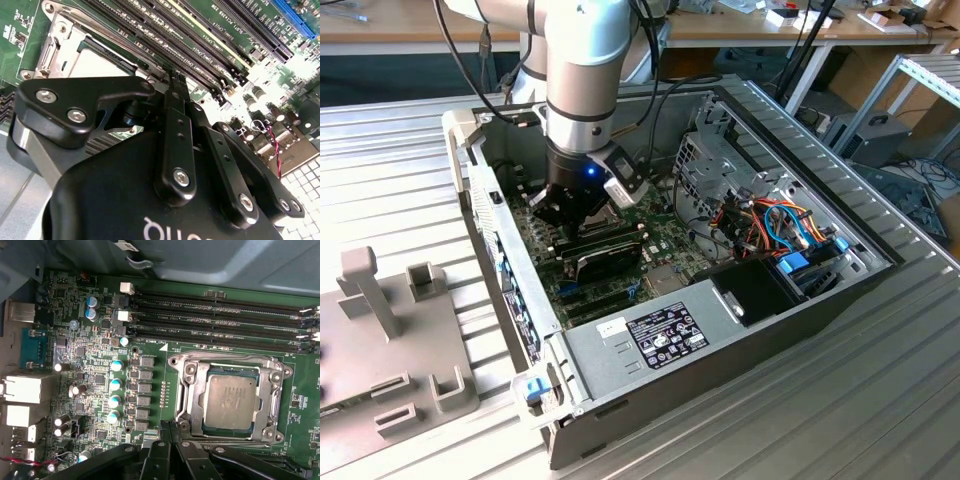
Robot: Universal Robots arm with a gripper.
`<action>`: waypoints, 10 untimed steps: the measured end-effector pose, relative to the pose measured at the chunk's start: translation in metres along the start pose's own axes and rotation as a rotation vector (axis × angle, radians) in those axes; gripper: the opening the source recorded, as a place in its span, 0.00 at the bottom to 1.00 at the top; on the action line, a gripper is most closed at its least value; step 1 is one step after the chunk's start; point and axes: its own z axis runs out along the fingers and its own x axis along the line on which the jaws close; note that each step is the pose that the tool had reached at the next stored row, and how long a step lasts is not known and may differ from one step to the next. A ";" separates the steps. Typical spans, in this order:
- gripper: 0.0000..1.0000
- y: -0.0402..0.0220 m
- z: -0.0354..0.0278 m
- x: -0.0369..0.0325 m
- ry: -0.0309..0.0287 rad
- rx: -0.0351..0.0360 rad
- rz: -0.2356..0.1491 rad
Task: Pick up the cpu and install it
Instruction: 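Install the second cpu locking lever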
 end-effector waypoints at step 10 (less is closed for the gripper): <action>0.11 -0.0002 -0.0106 -0.0002 0.0003 -0.0002 0.000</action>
